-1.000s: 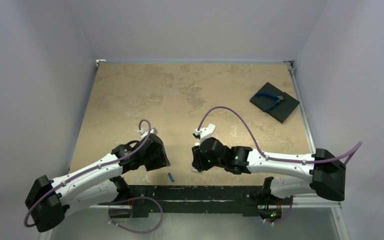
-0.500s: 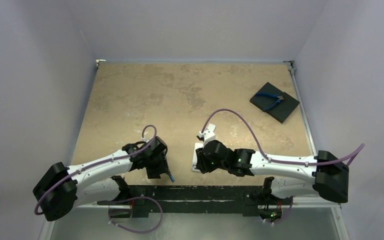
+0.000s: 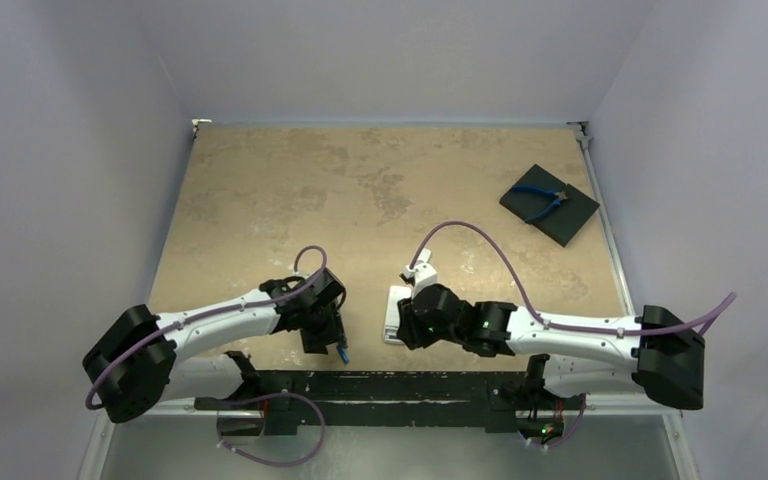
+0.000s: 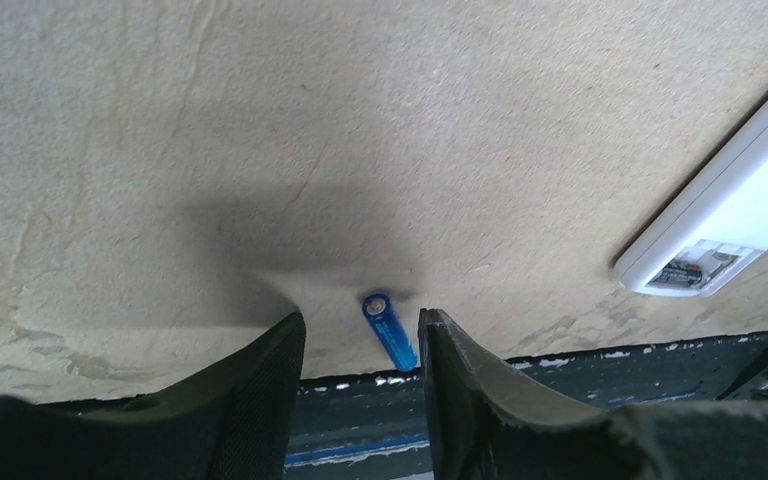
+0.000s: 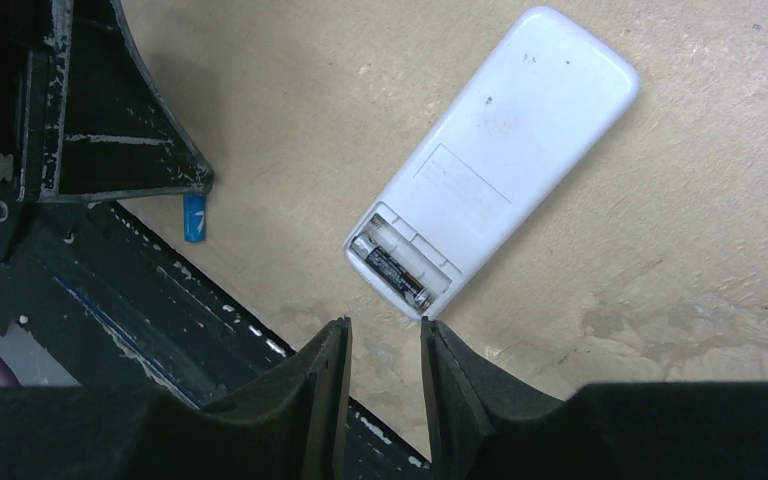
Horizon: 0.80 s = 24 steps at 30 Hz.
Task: Load the batteries into the remote control
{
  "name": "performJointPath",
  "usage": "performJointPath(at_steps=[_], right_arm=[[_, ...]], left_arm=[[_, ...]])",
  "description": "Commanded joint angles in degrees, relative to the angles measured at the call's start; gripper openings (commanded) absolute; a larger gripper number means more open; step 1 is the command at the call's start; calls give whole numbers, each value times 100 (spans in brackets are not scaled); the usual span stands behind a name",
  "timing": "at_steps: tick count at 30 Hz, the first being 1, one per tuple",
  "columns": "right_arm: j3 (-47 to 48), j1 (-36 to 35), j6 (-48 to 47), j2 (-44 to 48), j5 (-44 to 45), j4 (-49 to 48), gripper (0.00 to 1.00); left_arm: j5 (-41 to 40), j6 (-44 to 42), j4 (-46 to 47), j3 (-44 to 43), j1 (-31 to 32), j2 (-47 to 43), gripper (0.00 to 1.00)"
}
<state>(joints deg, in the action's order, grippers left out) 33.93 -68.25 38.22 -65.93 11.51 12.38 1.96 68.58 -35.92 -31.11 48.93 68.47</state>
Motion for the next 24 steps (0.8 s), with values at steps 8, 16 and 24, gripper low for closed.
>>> performJointPath(at_steps=[8,16,24], right_arm=[[-203,-25,176,318,233,-98,39],[-256,-26,204,450,254,-48,39],[-265,-22,204,691,294,166,39]], left_arm=[[103,-19,476,-314,192,709,21],[92,-333,600,-430,244,919,0],[-119,-1760,571,-1233,331,1301,0]])
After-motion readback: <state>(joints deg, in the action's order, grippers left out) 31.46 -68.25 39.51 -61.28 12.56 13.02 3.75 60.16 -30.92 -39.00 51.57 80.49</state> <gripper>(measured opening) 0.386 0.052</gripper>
